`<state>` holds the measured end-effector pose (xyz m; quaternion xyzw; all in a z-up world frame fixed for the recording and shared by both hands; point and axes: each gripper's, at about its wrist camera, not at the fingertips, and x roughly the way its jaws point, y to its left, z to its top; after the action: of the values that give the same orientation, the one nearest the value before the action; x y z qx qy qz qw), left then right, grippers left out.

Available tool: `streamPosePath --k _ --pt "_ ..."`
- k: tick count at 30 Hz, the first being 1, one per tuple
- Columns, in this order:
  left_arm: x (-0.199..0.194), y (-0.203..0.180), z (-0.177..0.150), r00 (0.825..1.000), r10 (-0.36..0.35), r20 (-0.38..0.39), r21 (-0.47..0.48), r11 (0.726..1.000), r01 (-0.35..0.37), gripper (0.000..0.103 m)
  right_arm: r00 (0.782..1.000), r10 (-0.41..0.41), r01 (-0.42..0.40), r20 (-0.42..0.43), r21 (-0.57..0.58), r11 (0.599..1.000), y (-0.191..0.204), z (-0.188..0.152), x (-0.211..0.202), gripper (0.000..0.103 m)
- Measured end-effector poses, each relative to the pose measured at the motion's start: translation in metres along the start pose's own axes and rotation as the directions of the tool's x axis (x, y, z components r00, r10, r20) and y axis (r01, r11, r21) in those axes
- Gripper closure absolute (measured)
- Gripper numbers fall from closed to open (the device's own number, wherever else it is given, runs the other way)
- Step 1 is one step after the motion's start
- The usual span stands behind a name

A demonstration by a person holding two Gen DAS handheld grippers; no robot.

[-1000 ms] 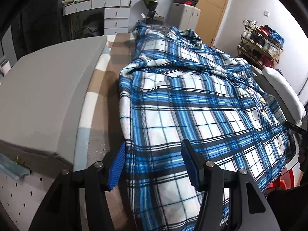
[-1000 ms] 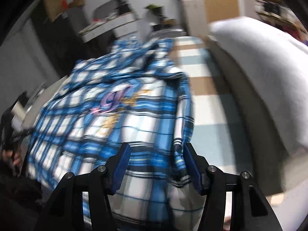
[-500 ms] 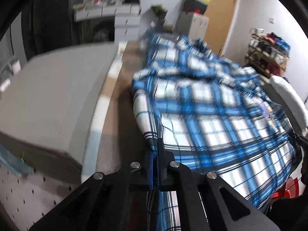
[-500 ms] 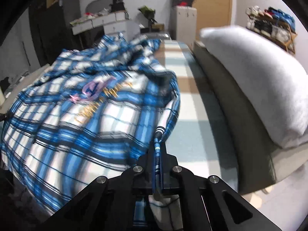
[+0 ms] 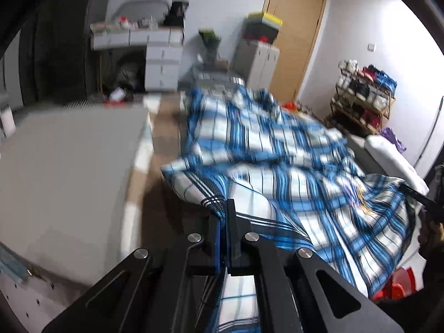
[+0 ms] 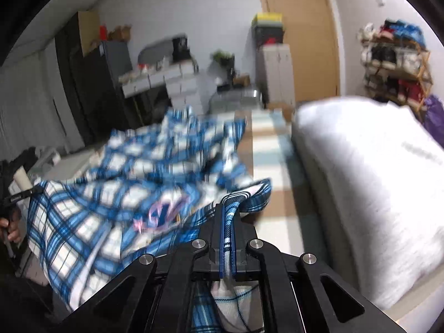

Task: Fold large clothes

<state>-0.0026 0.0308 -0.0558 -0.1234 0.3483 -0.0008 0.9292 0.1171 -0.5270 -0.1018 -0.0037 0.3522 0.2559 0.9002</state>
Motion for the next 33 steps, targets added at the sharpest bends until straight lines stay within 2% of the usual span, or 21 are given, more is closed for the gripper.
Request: streamPosePath --k 1,2,3,4,5,6,9,12,13,14,15,16,17,18,21,23,25,28,31,33 --pt "0.004 0.003 -0.006 0.999 -0.009 -0.036 -0.018 1.0 0.008 0.098 1.0 -0.001 0.001 -0.031 0.004 1.0 0.0 -0.004 0.004 0.097" --pt "0.009 0.005 -0.011 0.997 -0.016 -0.069 -0.043 0.999 0.013 0.078 0.998 0.005 -0.005 -0.055 0.011 1.0 -0.002 -0.009 0.007 0.096" --pt "0.012 0.009 -0.016 0.995 -0.028 -0.099 -0.073 0.997 0.02 0.062 0.995 0.024 -0.021 -0.097 0.026 0.999 -0.004 -0.014 0.012 0.083" --pt "0.015 0.01 -0.02 0.992 -0.044 -0.12 -0.1 0.994 0.032 0.044 0.992 0.044 -0.039 -0.115 0.046 0.998 -0.007 -0.017 0.015 0.059" --pt "0.015 0.012 -0.02 0.991 -0.048 -0.124 -0.118 0.992 0.033 0.044 0.99 0.069 -0.062 -0.122 0.061 0.996 -0.009 -0.019 0.018 0.047" --pt "0.017 0.013 -0.021 0.991 -0.051 -0.128 -0.131 0.991 0.034 0.044 0.988 0.1 -0.09 -0.121 0.082 0.993 -0.012 -0.02 0.018 0.04" --pt "0.021 0.011 -0.015 0.99 -0.068 -0.125 -0.137 0.989 0.05 0.044 0.981 0.139 -0.121 -0.132 0.134 0.984 -0.022 -0.02 0.02 0.039" --pt "0.026 0.012 -0.009 0.991 -0.045 -0.13 -0.154 0.988 0.024 0.045 0.977 0.152 -0.125 -0.149 0.178 0.976 -0.03 -0.018 0.028 0.039" --pt "0.028 0.013 -0.007 0.991 -0.039 -0.127 -0.173 0.985 0.017 0.05 0.977 0.142 -0.111 -0.16 0.187 0.976 -0.03 -0.016 0.033 0.04" --pt "0.029 0.015 -0.005 0.992 -0.032 -0.119 -0.194 0.981 0.009 0.072 0.976 0.127 -0.091 -0.176 0.198 0.976 -0.031 -0.016 0.037 0.042" --pt "0.03 0.017 -0.005 0.992 -0.033 -0.119 -0.207 0.978 0.008 0.087 0.976 0.102 -0.065 -0.194 0.187 0.98 -0.029 -0.015 0.041 0.06" --pt "0.031 0.014 -0.003 0.992 -0.035 -0.123 -0.213 0.977 0.008 0.103 0.977 0.08 -0.05 -0.196 0.151 0.987 -0.023 -0.012 0.045 0.086" --pt "0.03 0.011 -0.002 0.994 -0.028 -0.107 -0.204 0.979 0.006 0.103 0.98 0.07 -0.049 -0.187 0.113 0.992 -0.018 -0.012 0.043 0.095" --pt "0.027 0.007 0.001 0.997 -0.016 -0.082 -0.184 0.983 0.001 0.103 0.984 0.072 -0.06 -0.163 0.077 0.995 -0.011 -0.01 0.04 0.099" --pt "0.004 -0.011 0.015 0.999 -0.023 0.042 -0.094 0.995 0.027 0.103 0.984 0.18 -0.18 0.003 -0.006 0.984 0.009 0.006 0.013 0.101" --pt "-0.004 -0.014 0.029 0.994 -0.022 0.103 -0.088 0.996 0.031 0.103 0.985 0.158 -0.156 0.068 -0.033 0.987 0.015 0.021 0.004 0.101" --pt "-0.006 -0.014 0.048 0.988 -0.016 0.156 -0.11 0.993 0.033 0.103 0.976 0.145 -0.143 0.165 -0.024 0.989 0.015 0.044 -0.003 0.101" --pt "-0.002 -0.015 0.078 0.977 -0.015 0.213 -0.105 0.994 0.038 0.103 0.958 0.105 -0.11 0.266 0.004 0.994 0.012 0.071 -0.005 0.101" --pt "0.003 -0.017 0.105 0.962 0.006 0.271 -0.111 0.993 0.025 0.103 0.939 -0.018 -0.009 0.344 0.079 0.997 0.006 0.102 0.003 0.101" --pt "0.01 -0.018 0.125 0.952 0.023 0.305 -0.123 0.992 0.015 0.103 0.921 -0.135 0.079 0.366 0.163 0.983 0.001 0.122 0.016 0.101"
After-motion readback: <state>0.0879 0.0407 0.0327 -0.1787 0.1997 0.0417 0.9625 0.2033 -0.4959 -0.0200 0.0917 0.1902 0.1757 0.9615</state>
